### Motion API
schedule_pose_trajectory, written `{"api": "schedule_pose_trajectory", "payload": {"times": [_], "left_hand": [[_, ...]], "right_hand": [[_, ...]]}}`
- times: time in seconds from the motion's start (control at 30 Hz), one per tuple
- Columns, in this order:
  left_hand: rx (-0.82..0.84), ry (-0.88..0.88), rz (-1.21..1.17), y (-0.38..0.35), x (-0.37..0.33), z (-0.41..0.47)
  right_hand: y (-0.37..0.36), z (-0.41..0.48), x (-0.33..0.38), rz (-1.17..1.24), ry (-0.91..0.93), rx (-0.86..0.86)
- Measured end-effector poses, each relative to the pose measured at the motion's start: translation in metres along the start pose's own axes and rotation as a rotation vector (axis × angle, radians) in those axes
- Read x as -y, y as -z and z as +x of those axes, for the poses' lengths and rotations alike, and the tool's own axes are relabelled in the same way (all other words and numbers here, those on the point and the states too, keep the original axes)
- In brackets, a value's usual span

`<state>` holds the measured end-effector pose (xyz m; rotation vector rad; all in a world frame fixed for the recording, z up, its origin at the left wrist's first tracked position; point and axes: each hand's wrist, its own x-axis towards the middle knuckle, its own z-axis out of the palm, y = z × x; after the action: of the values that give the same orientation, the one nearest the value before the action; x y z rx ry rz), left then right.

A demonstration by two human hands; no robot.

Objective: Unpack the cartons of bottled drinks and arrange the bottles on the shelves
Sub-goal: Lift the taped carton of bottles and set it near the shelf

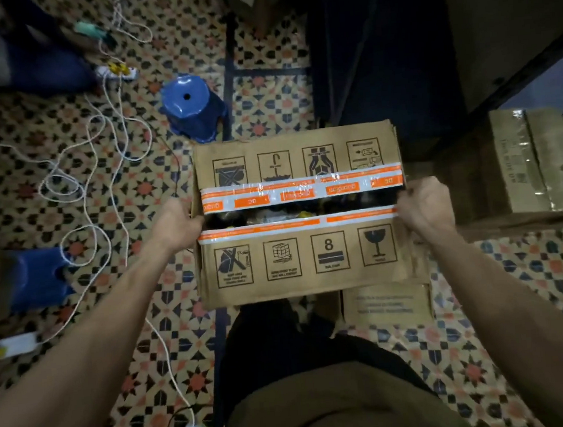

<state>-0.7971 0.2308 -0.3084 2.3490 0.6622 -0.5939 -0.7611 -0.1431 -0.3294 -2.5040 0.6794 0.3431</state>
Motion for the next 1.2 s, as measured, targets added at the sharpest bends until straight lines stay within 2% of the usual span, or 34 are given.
{"api": "schedule_pose_trajectory", "payload": {"times": [0.27, 0.6, 0.9, 1.2], "left_hand": [[0.024, 0.040, 0.017, 0.094, 0.042, 0.073], [0.018, -0.045, 0.085, 0.216, 0.068, 0.195], [-0.006, -0.066, 0.148, 0.279, 0.039, 0.295], [0.021, -0.167, 0.183, 0.329, -0.012, 0.426]], "right_hand": [[-0.052, 0.001, 0.113, -0.010, -0.040, 0.006], [-0.111, 0.021, 0.256, 0.035, -0.102, -0.001], [-0.130, 0.094, 0.361, 0.073, -0.040, 0.011], [-0.142, 0.176, 0.446, 0.106, -0.097, -0.014]]}}
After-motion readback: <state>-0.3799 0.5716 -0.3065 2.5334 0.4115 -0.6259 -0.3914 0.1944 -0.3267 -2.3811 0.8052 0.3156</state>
